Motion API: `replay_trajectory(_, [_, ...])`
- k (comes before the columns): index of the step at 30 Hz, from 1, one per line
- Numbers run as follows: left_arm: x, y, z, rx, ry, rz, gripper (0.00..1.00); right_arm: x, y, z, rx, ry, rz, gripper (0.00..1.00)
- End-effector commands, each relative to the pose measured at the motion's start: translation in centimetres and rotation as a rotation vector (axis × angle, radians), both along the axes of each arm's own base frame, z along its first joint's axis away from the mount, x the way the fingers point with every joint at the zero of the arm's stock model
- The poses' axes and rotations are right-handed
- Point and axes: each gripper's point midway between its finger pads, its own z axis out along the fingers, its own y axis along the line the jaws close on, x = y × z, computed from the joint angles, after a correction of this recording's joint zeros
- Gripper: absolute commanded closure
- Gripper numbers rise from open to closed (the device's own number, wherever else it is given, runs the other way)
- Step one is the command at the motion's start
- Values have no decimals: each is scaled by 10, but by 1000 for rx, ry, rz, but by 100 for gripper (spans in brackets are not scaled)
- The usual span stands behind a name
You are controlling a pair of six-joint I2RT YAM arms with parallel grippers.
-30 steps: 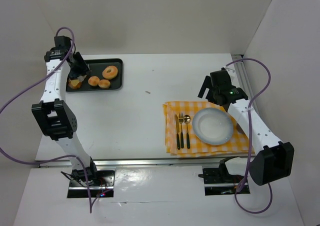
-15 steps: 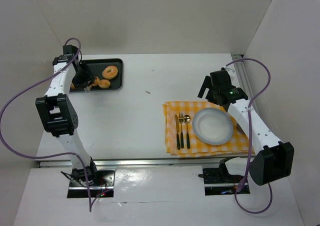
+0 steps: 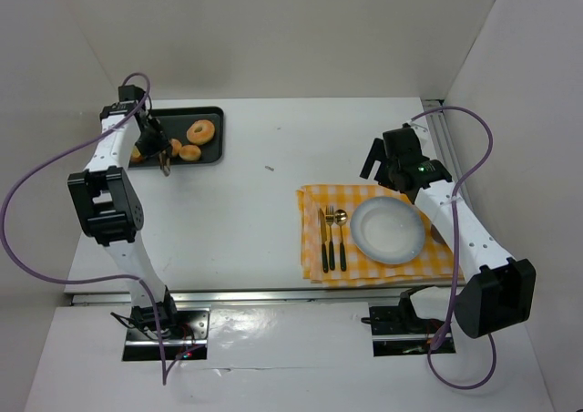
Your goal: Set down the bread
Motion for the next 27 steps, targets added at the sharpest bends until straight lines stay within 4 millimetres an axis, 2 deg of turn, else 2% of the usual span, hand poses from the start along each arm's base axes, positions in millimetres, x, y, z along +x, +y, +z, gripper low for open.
replay_trajectory(1, [6,-1,42,7,-110,5,59,11,2,17,7,-68,2,0])
replay_trajectory(3, [6,2,60,27,-149,12,62,11,2,17,14,-69,-4,0])
replay_trajectory(4, [4,6,76,54,-185,24,64,11,2,17,14,-69,-4,0])
replay_trajectory(7, [1,7,100,74,-237,30,68,10,2,20,16,-78,-4,0])
replay_trajectory(8, [0,7,114,81,-272,31,69,10,2,20,16,-78,-4,0])
replay_trajectory(11, [-6,7,132,96,-311,37,74,10,2,20,16,-78,-4,0])
replay_trajectory(13, [-7,7,135,99,-323,37,74,10,2,23,19,-87,-4,0])
replay_trajectory(15, [-7,7,135,105,-322,28,74,10,2,23,19,-87,-4,0])
replay_trajectory(18, [-7,7,126,100,-299,28,75,7,1,25,19,-87,-4,0])
replay_trajectory(19, [-7,7,117,96,-278,27,73,7,1,25,19,-87,-4,0])
replay_trajectory(20, [-6,8,113,94,-269,27,59,7,1,25,19,-87,-4,0])
replay_trajectory(22, [-1,6,108,84,-273,19,43,5,0,23,16,-78,-4,0])
replay_trajectory(24, [1,5,94,74,-247,3,34,5,0,26,19,-87,-4,0])
replay_trajectory(27, [5,5,77,60,-209,12,34,5,0,26,19,-87,-4,0])
